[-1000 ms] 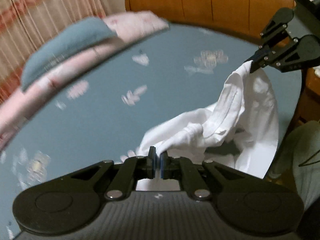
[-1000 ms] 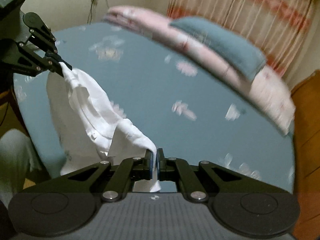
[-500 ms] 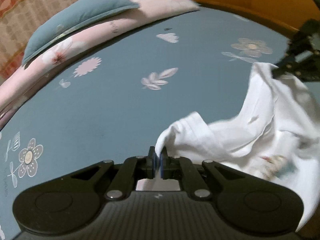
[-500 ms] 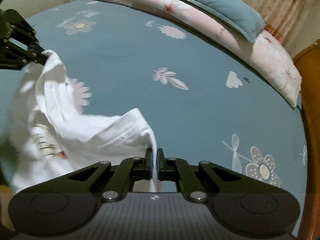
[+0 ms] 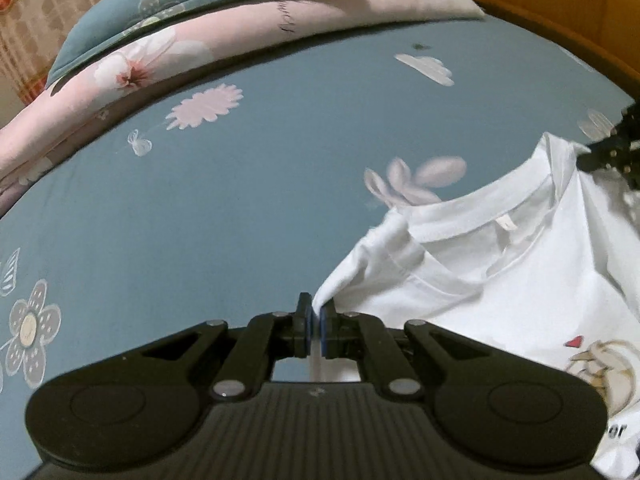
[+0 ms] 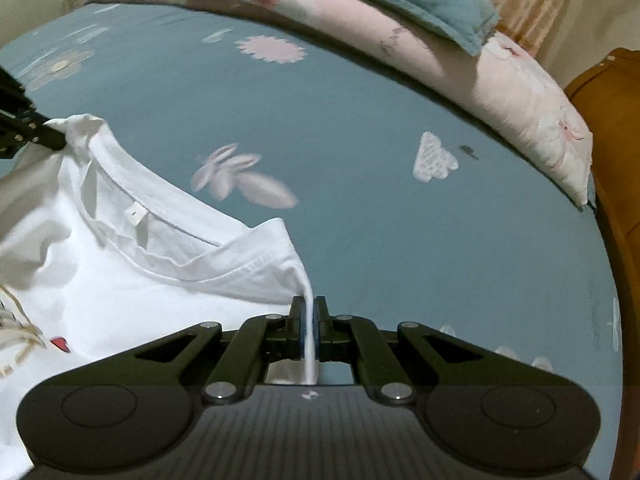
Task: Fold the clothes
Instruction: 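Lay the shirt flat on the bed and open both tools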
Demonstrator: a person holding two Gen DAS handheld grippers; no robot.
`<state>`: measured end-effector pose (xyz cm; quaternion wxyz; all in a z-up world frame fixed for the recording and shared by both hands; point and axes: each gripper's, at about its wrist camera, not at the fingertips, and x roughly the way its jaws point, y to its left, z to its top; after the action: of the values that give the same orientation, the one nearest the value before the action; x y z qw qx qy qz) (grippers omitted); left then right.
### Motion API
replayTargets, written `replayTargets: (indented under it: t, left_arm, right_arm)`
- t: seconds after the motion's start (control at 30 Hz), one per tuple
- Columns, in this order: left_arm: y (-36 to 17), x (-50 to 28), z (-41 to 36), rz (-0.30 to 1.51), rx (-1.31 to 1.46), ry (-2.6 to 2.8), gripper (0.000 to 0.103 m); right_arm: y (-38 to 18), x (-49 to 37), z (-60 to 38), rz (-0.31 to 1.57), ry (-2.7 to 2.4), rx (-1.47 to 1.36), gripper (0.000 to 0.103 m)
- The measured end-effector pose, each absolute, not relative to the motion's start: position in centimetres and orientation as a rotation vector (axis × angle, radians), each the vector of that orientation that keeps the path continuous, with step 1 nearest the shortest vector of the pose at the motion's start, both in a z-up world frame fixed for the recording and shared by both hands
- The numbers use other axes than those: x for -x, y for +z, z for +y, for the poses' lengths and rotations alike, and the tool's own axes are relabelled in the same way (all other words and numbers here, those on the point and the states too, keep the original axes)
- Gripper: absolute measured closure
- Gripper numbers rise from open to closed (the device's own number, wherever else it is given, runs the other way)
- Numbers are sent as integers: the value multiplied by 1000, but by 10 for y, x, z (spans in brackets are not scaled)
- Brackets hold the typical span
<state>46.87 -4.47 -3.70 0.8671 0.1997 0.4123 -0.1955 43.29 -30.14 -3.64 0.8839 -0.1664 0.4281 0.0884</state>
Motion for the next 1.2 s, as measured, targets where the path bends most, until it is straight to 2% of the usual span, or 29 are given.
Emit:
replayTargets:
  t: [0.23, 0.37, 0.7, 0.77, 0.83, 0.9, 1.1, 1.2]
  left_arm:
    - [-73, -533, -67, 903, -427, -368, 101]
    - [-98, -541, -72, 916, -431, -364, 100]
    - [-90, -558, -75, 889, -355, -323, 100]
    - [-94, -559, -75, 889, -369, -325, 96]
    - [-90, -554, -68, 883, -346, -330, 95]
    - [-81, -548, -61, 897, -315, -340, 93]
    - [-43, -505, -32, 966, -195, -386, 80]
    - [-34, -478, -16, 1041, -108, -428, 79]
  right_arm:
    - [-74, -501, -307, 890, 117, 310, 99]
    - [-102, -514, -305, 902, 112, 310, 99]
    - [-98, -530, -315, 819, -9, 271, 103]
    - [-101, -534, -325, 862, -4, 203, 103]
    - [-97, -526, -333, 858, 4, 150, 101]
    - [-90, -515, -340, 853, 17, 115, 94]
    - [-56, -457, -335, 854, 87, 49, 91]
    - [-41, -423, -326, 864, 137, 17, 91]
